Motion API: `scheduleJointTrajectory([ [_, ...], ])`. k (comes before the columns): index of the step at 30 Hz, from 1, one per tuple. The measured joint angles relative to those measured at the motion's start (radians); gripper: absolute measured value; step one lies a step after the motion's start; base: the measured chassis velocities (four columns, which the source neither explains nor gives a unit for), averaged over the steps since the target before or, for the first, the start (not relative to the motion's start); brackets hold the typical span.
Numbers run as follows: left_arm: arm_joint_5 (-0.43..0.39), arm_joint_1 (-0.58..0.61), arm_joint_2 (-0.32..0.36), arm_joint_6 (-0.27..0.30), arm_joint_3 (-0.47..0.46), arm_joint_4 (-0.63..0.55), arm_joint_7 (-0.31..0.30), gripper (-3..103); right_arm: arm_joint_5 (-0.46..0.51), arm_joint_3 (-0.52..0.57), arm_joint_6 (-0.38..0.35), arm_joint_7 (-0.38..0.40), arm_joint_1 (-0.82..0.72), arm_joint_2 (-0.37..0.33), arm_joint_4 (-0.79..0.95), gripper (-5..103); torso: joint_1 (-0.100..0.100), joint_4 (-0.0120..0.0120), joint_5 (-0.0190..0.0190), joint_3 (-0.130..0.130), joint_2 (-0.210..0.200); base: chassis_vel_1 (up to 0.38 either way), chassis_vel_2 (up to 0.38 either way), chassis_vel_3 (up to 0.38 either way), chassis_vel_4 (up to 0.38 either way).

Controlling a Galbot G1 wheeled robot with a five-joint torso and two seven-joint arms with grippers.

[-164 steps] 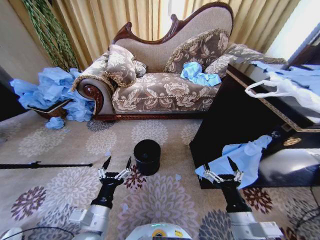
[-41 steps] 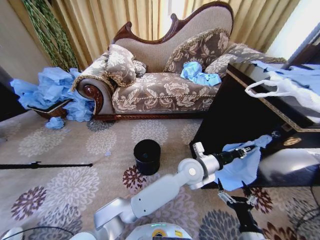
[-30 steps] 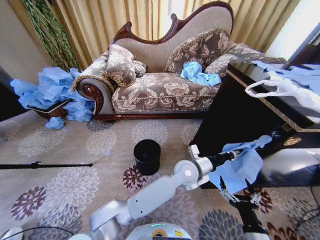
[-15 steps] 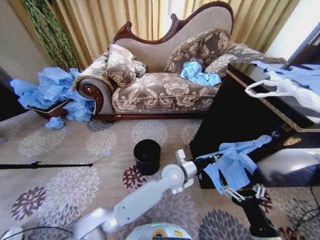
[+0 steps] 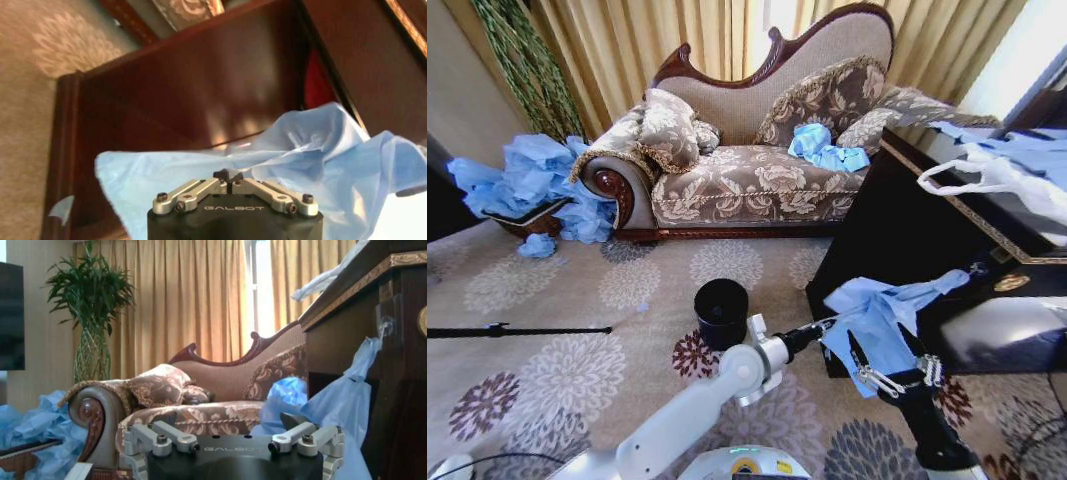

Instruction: Place a garbage bag over the trash bin.

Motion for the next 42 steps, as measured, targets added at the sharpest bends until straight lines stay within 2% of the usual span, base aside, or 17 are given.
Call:
scheduleJointTrajectory([
  [6, 0.004, 0.062, 0.042, 0.001, -0.08, -0.043, 0.001, 0, 0.009, 0.001, -0.002, 0.008, 0.006, -0.01, 0.0, 100, 0.0, 0.0, 0.0, 0.0, 0.0, 0.0, 0.0, 0.0, 0.0],
  [14, 0.012, 0.192, 0.135, 0.006, -0.217, -0.124, 0.006, 0, 0.005, -0.009, -0.02, 0.05, 0.038, -0.026, 0.0, 100, 0.0, 0.0001, 0.0002, 0.0, 0.0, 0.0, 0.0, 0.0, 0.0],
  [22, 0.016, 0.291, 0.185, 0.007, -0.327, -0.17, 0.011, 0, 0.0, -0.01, -0.031, 0.081, 0.057, -0.045, -0.001, 100, 0.0, 0.0001, 0.0001, 0.0, 0.0, 0.0, 0.0, 0.0, 0.0],
  [34, -0.014, 0.304, 0.287, -0.002, -0.45, -0.232, 0.001, 0, -0.046, -0.038, -0.032, 0.092, 0.08, -0.048, -0.06, 100, 0.0, 0.0001, 0.0004, 0.0, 0.0, 0.0, 0.0, 0.0, 0.0],
  [42, -0.009, 0.337, 0.303, -0.005, -0.489, -0.228, -0.004, 0, -0.06, -0.044, -0.017, 0.091, 0.077, -0.043, -0.087, 100, 0.0, 0.0, 0.0002, 0.0, 0.0, 0.0, 0.0, 0.0, 0.0],
])
